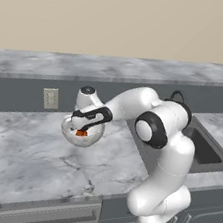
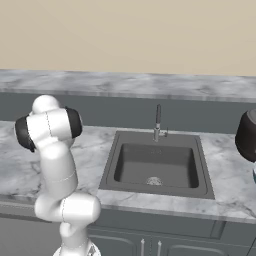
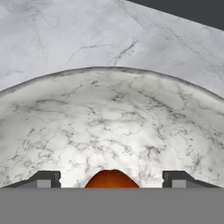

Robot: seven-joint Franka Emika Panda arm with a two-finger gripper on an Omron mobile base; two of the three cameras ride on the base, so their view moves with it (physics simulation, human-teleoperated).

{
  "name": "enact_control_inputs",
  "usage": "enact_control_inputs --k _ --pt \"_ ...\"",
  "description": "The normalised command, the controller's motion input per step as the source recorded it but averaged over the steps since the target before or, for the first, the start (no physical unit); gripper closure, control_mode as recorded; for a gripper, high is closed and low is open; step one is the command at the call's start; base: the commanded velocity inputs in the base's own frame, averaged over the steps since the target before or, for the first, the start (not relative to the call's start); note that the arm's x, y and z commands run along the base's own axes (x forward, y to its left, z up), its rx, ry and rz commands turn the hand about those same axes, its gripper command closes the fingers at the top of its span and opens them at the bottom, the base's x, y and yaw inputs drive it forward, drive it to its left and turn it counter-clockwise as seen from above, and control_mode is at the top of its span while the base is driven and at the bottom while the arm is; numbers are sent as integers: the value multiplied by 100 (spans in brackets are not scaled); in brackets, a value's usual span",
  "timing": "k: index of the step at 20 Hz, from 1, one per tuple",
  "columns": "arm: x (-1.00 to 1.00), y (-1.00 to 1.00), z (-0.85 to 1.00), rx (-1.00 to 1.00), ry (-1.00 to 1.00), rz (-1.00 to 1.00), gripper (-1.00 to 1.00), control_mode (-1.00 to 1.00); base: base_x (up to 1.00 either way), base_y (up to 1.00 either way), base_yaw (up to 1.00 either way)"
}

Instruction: Pick the pears from the cabinet and place them in one bowl. Pick the apple from the sink and place it in the other bowl.

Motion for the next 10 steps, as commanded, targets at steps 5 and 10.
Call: enact_control_inputs --k 5,10 --pt "-23 -1 12 4 1 0 -100 -100 0 0 0" --pt "-26 0 36 3 0 0 -100 -100 0 0 0"
